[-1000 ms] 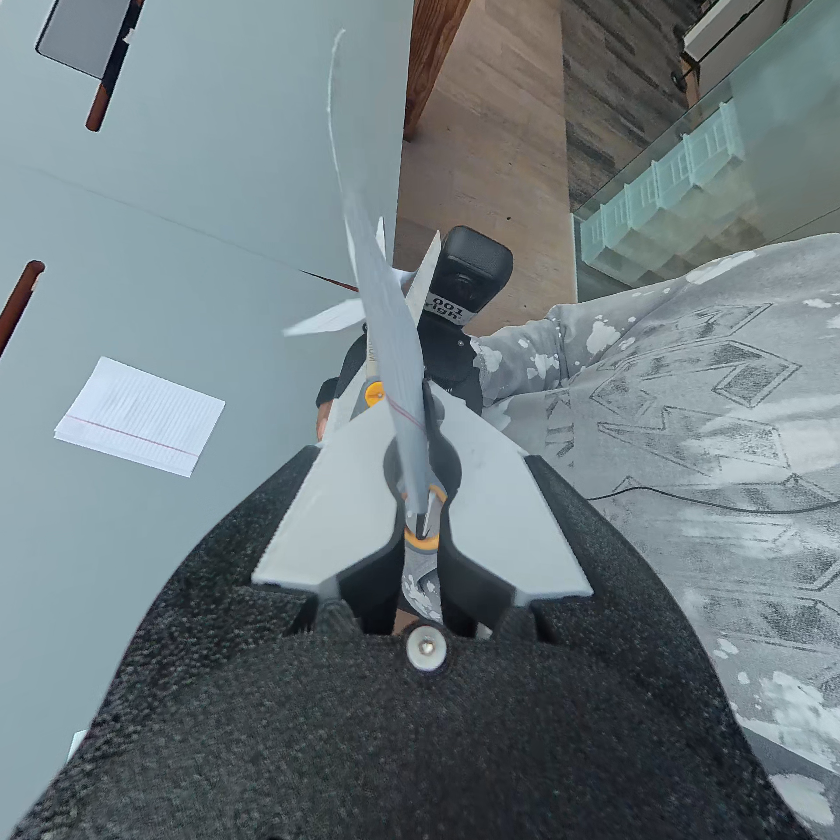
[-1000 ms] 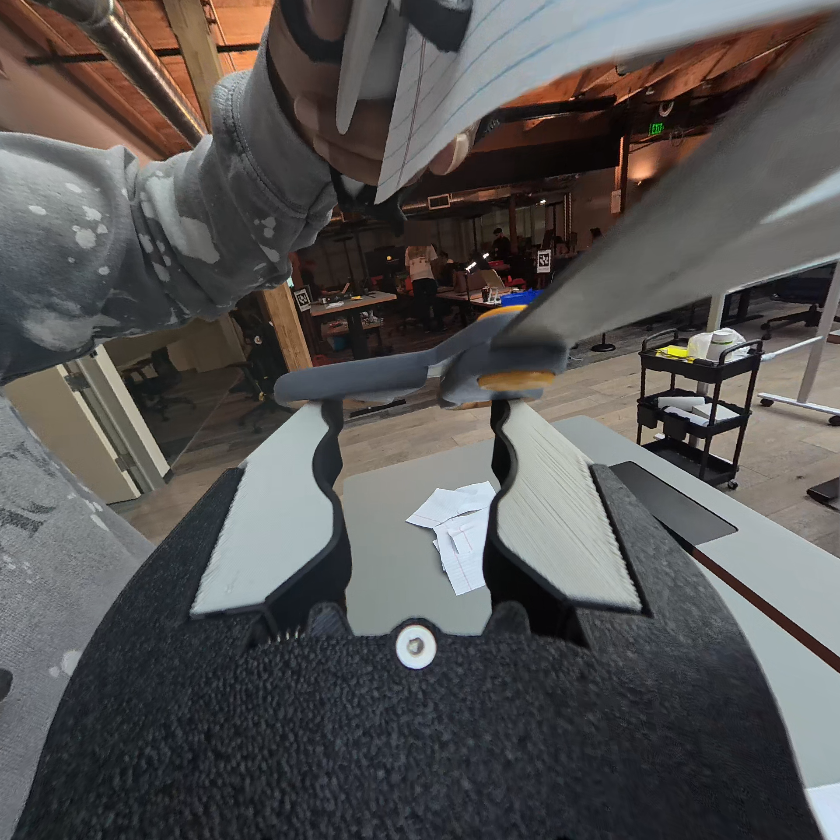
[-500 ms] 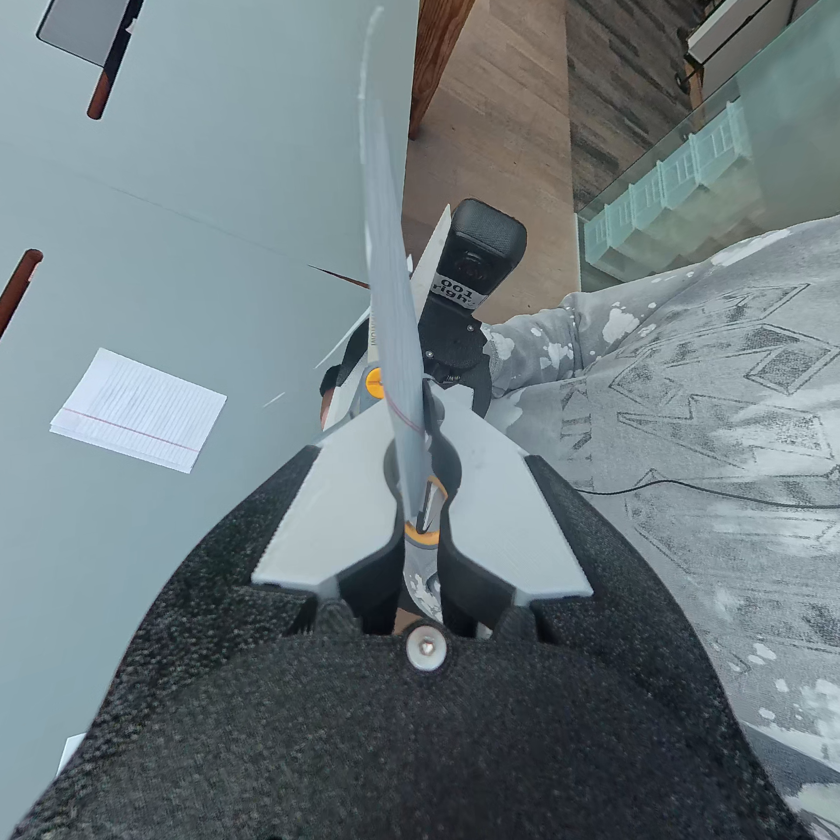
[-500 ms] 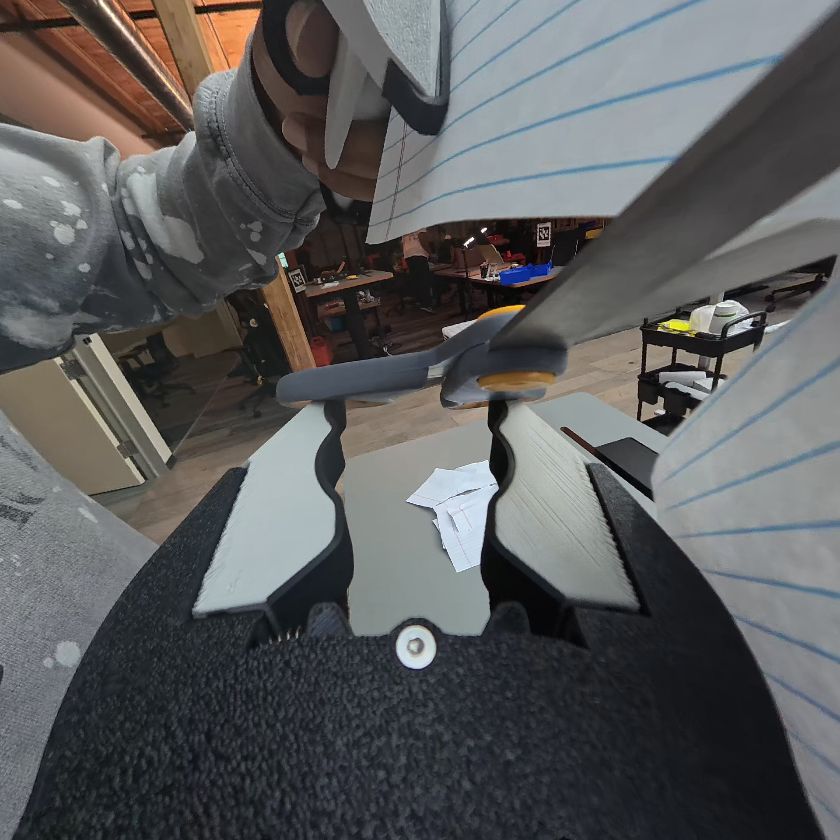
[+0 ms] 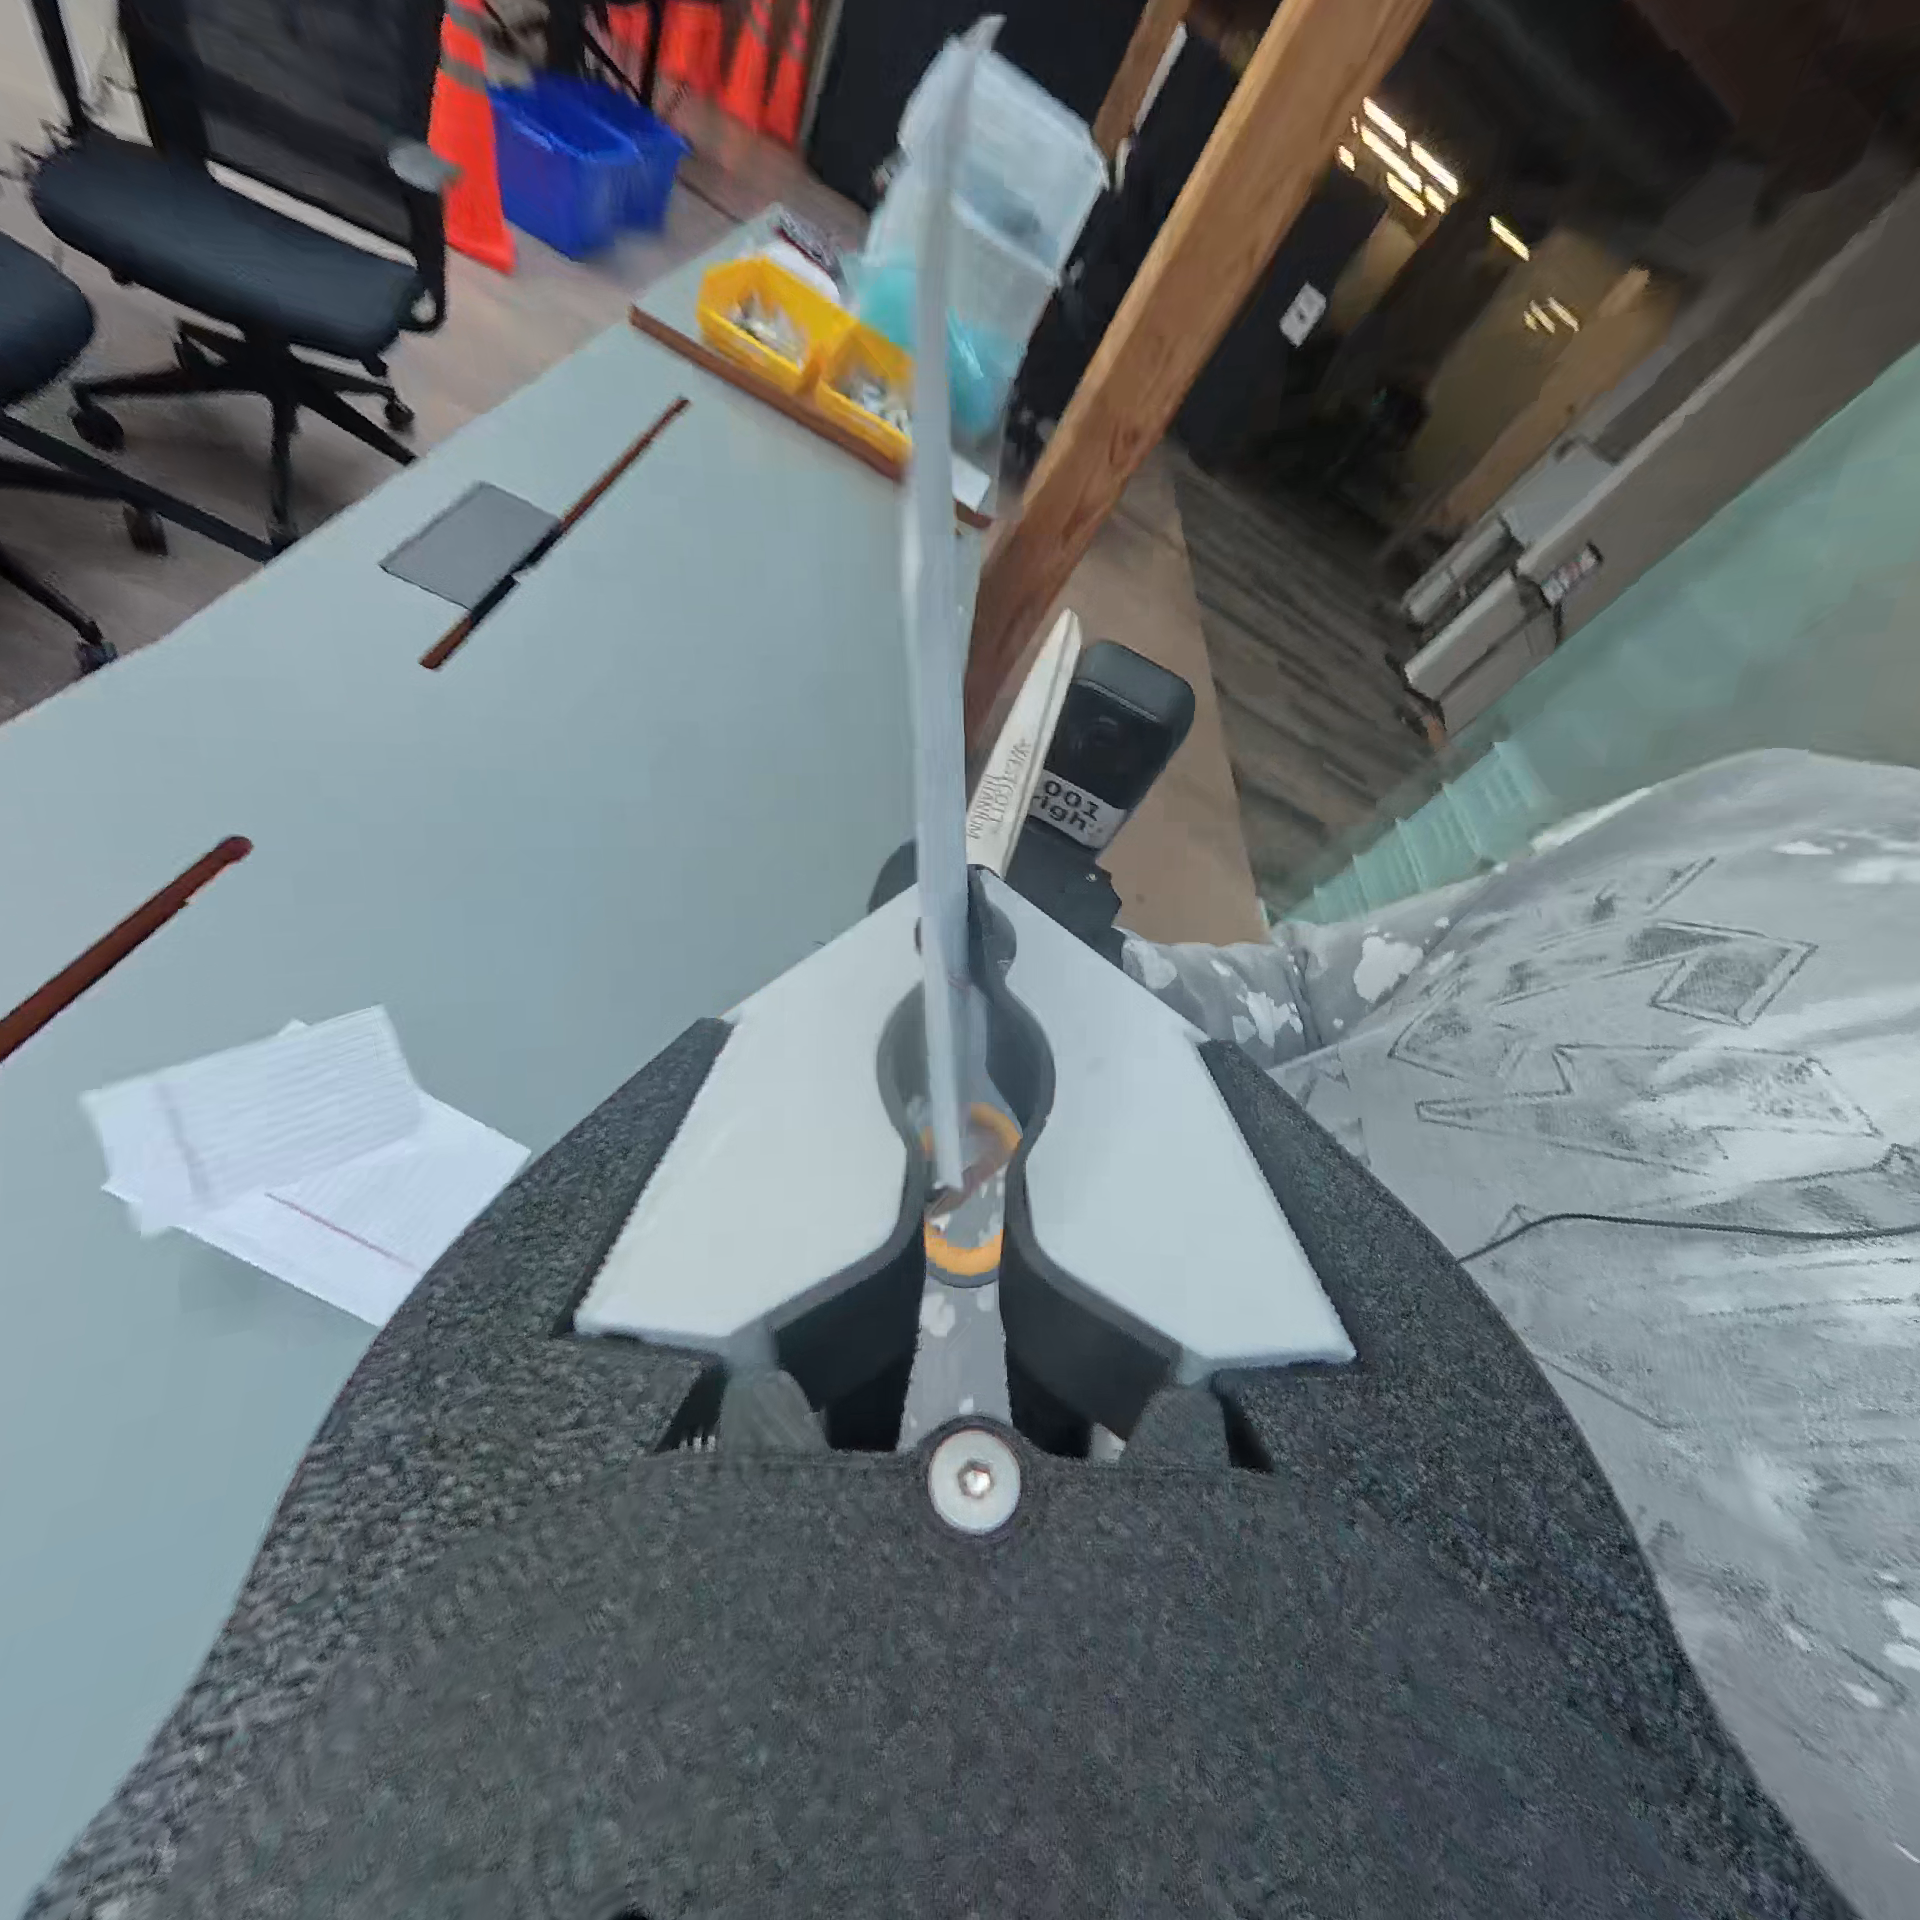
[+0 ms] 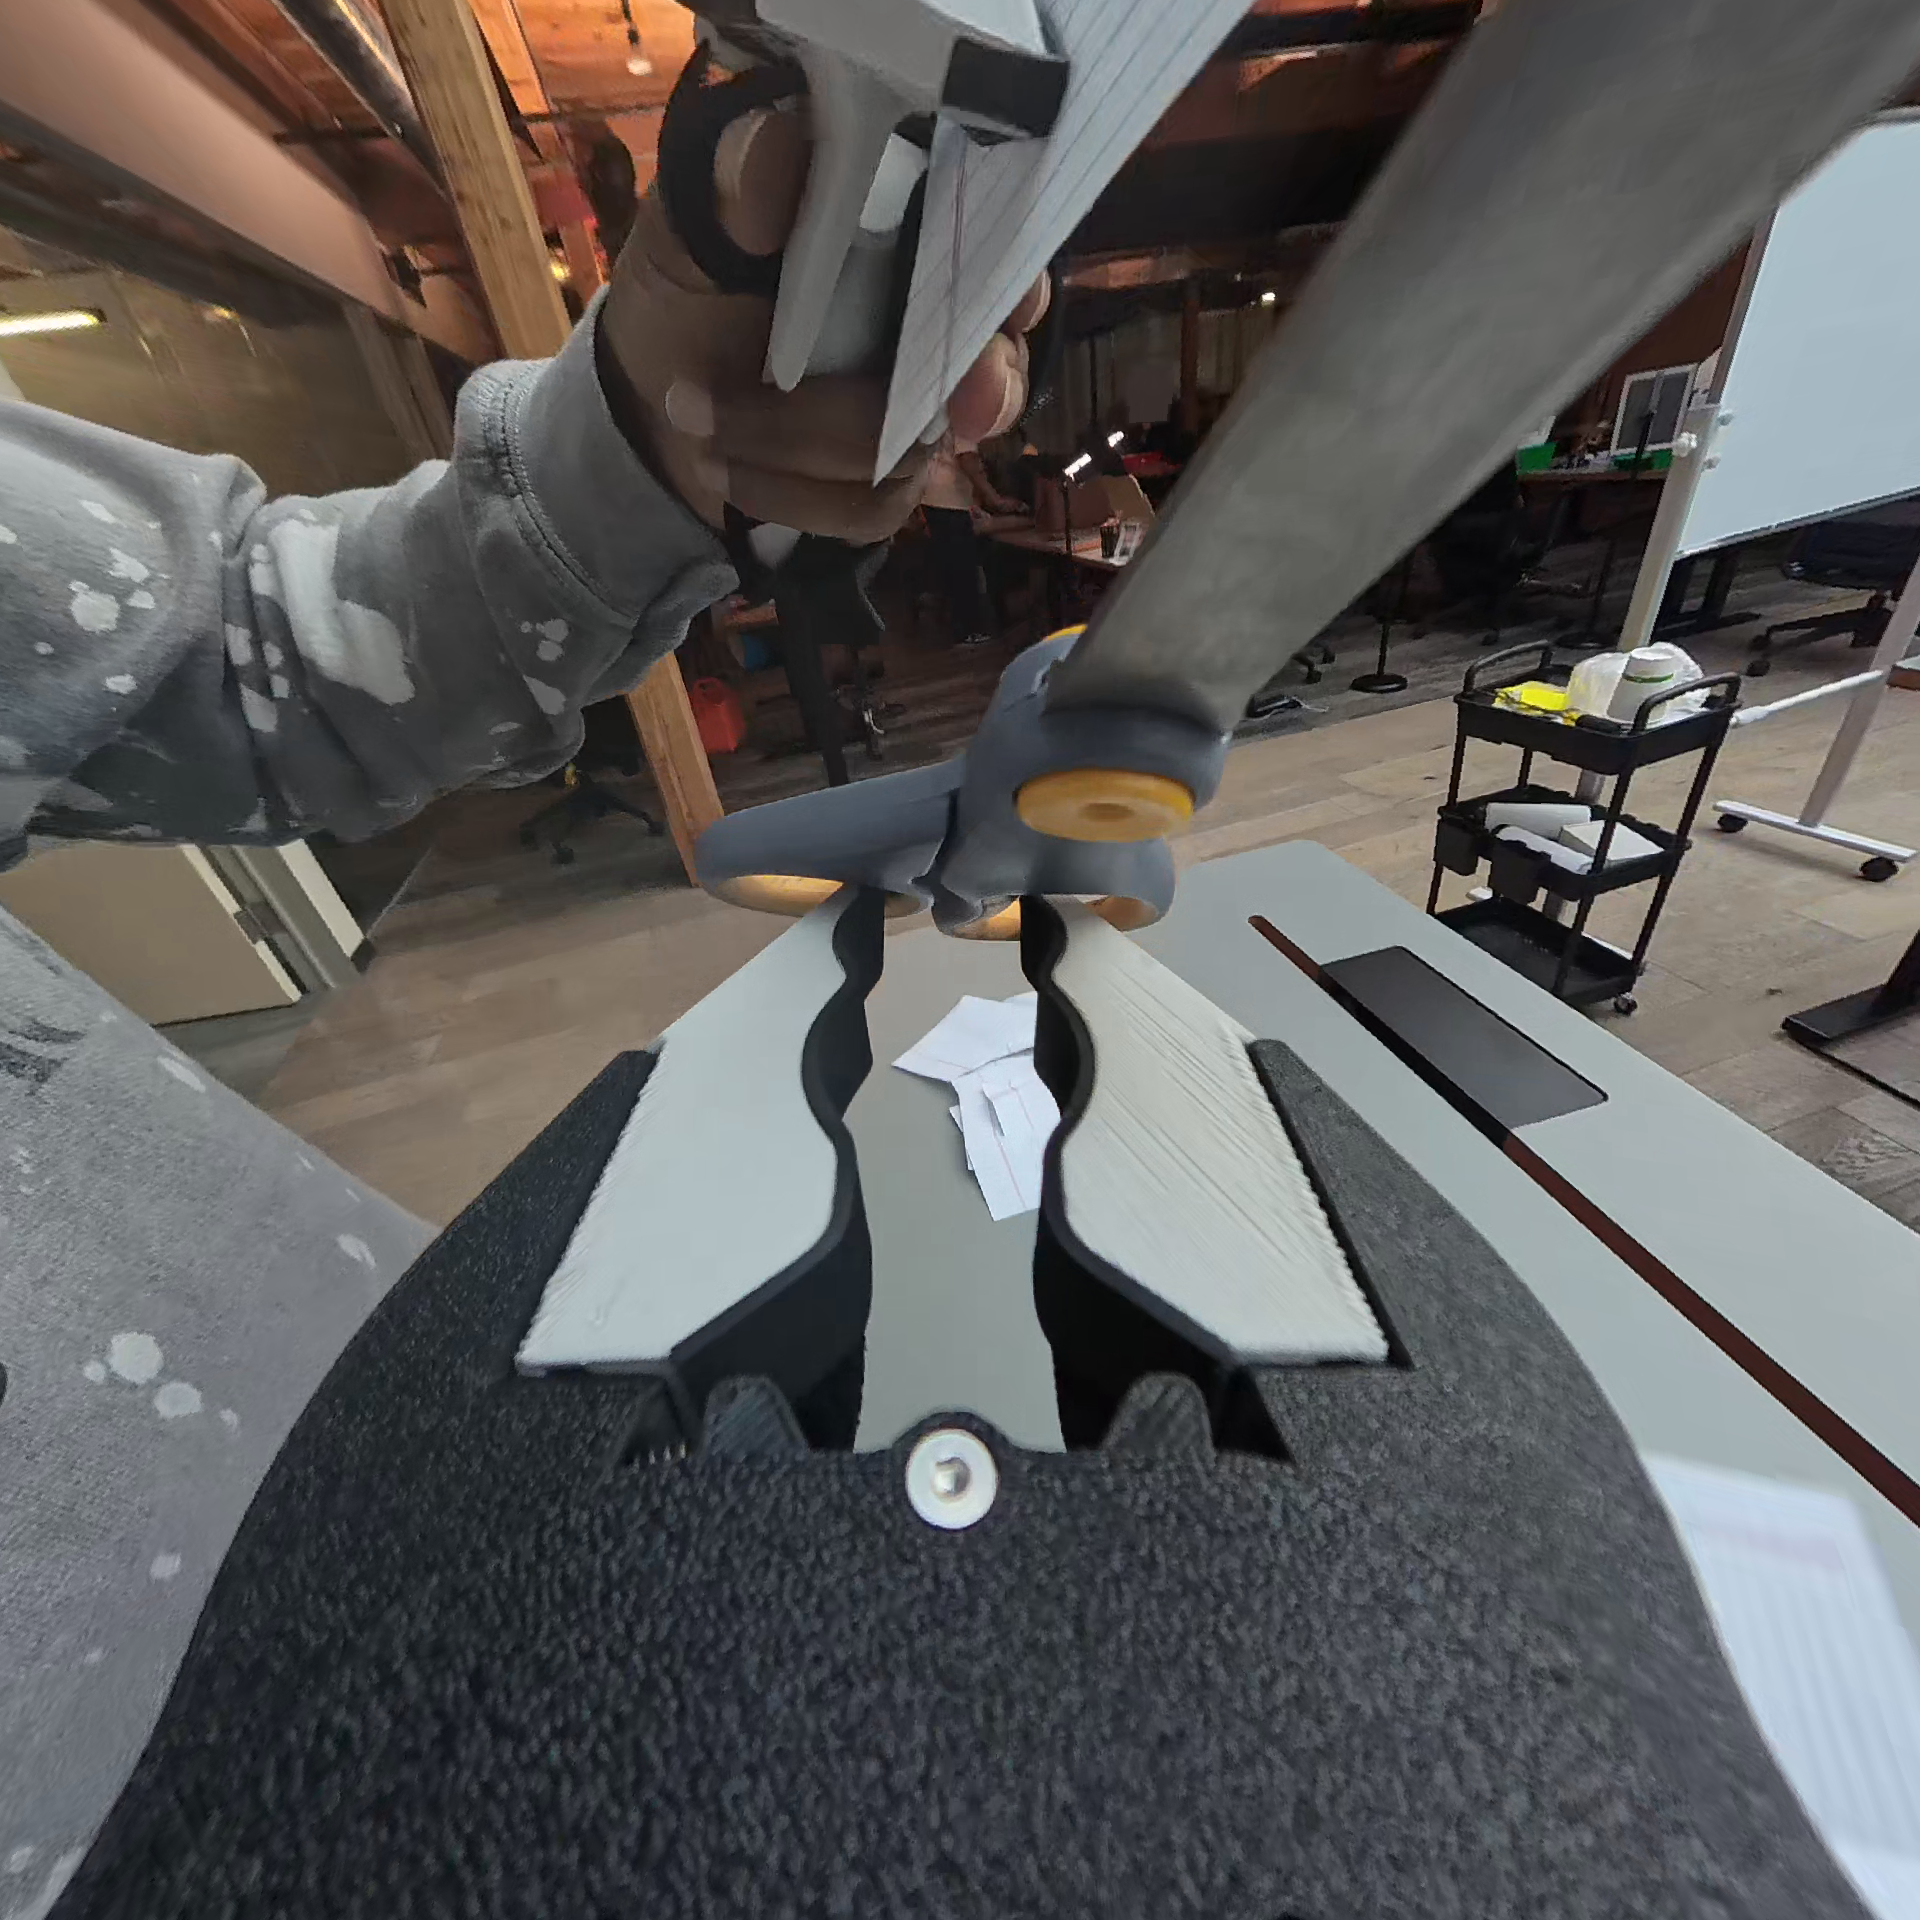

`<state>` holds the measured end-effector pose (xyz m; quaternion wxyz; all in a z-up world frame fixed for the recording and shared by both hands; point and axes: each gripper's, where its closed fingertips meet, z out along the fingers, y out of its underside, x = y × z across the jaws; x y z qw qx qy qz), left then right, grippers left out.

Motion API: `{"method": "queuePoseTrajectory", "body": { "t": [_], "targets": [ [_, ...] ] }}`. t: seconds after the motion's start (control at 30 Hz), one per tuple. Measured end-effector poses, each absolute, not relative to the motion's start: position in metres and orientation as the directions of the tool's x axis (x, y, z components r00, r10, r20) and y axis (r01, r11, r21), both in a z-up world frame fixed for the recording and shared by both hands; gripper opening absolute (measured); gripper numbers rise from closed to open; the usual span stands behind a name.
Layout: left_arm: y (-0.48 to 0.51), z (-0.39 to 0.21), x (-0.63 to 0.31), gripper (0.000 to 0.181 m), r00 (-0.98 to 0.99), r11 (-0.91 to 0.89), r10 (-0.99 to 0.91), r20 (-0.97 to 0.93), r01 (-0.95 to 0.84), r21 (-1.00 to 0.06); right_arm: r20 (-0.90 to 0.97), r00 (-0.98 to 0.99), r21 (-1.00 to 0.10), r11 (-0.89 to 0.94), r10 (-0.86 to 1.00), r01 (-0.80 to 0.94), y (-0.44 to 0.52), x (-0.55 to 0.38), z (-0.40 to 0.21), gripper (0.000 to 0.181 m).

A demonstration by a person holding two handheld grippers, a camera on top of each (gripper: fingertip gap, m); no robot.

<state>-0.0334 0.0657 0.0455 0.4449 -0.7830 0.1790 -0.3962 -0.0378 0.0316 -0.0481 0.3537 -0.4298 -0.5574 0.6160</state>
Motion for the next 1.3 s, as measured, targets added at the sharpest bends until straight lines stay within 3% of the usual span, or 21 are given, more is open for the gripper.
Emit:
{"method": "queuePoseTrajectory", "body": {
  "t": [0.07, 0.17, 0.4, 0.6, 0.8, 0.9, 1.13, 1.2, 1.3],
  "targets": [
    [0.066, 0.037, -0.058, 0.0, 0.656, -0.496, -0.586, 0.475, 0.174, -0.851, -0.137, -0.371, -0.99, -0.111, 0.919, 0.09, 0.034, -0.035, -0.059, 0.025],
    [0.064, -0.001, -0.1, 0.0, 0.636, -0.473, -0.469, 0.613, 0.406, -0.782, -0.153, -0.335, -0.981, -0.101, 0.93, 0.166, 0.041, -0.026, -0.083, 0.025],
    [0.024, -0.213, -0.221, 0.0, 0.47, -0.338, 0.018, 0.882, 0.833, -0.437, -0.27, -0.197, -0.935, -0.208, 0.942, 0.288, 0.06, 0.008, -0.132, 0.025],
    [-0.04, -0.361, -0.275, 0.0, 0.295, -0.233, 0.316, 0.902, 0.946, -0.228, -0.305, -0.112, -0.891, -0.242, 0.946, 0.384, 0.065, 0.009, -0.163, 0.024],
    [-0.081, -0.431, -0.315, 0.0, 0.213, -0.209, 0.455, 0.865, 0.969, -0.129, -0.328, -0.12, -0.852, -0.239, 0.937, 0.465, 0.048, -0.012, -0.182, 0.024],
    [-0.095, -0.456, -0.331, 0.004, 0.203, -0.21, 0.525, 0.827, 0.972, -0.106, -0.339, -0.131, -0.84, -0.237, 0.932, 0.489, 0.038, -0.024, -0.188, 0.024],
    [-0.107, -0.469, -0.348, 0.031, 0.2, -0.178, 0.616, 0.762, 0.978, -0.113, -0.353, -0.158, -0.828, -0.229, 0.922, 0.511, 0.018, -0.05, -0.196, 0.024],
    [-0.117, -0.469, -0.352, 0.048, 0.213, -0.146, 0.674, 0.708, 0.977, -0.155, -0.354, -0.157, -0.816, -0.223, 0.922, 0.533, 0.014, -0.056, -0.201, 0.024],
    [-0.137, -0.462, -0.358, 0.07, 0.274, -0.112, 0.768, 0.579, 0.948, -0.299, -0.353, -0.143, -0.791, -0.213, 0.925, 0.574, 0.009, -0.063, -0.212, 0.024]
  ]
}}
